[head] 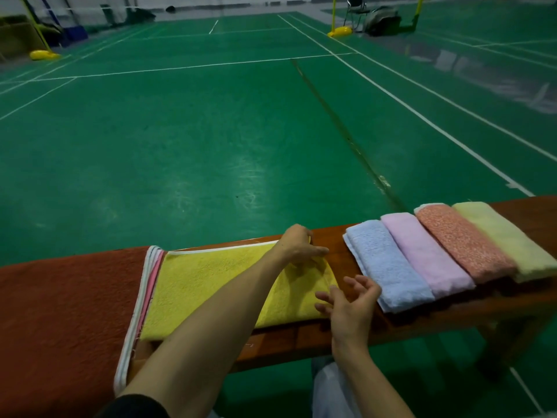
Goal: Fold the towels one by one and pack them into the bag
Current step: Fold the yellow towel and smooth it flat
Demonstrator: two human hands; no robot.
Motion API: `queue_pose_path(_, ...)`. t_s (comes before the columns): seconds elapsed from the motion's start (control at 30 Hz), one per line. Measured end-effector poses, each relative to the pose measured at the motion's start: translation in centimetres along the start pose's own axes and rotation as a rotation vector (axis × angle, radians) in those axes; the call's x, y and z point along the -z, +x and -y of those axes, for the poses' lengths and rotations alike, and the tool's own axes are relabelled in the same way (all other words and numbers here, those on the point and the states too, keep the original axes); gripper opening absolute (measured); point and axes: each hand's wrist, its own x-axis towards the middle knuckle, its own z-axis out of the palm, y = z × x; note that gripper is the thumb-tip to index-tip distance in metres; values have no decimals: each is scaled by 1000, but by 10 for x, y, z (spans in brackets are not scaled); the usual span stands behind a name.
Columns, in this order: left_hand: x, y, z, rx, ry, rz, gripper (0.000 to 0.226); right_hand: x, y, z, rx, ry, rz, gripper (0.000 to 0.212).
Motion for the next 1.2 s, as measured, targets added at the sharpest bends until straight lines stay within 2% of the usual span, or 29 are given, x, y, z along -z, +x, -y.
queue_pose_path(0.1,4,-4,5,7,-78,-86,45,4,-5,7,-65,50,-7,36)
queue_pose_path(0.27,23,-19,17,4,-398,-117,27,9,-15,17,-220,174,54,31)
queue_pose_path(0.47,61,-41,39,24,-576,-155,28,-7,-47,21,-234,232,109,18)
queue_pose_path(0.57,82,-56,54,104,-558,-196,24,-28,-72,20,-224,243,173,18)
queue_pose_path(0.7,114,-77,86,250,-517,-242,35,-69,-112,7,-237,214,300,20)
queue_pose_path(0.8,136,-93,117,321,-456,-298,35,-103,-144,-9,-273,175,384,20)
queue_pose_path(1.0,151,-112,173,352,-320,-309,34,-150,-182,-38,-386,123,504,23)
queue_pose_path(1.2,142,-109,198,279,-251,-336,36,-165,-183,-54,-414,69,528,22)
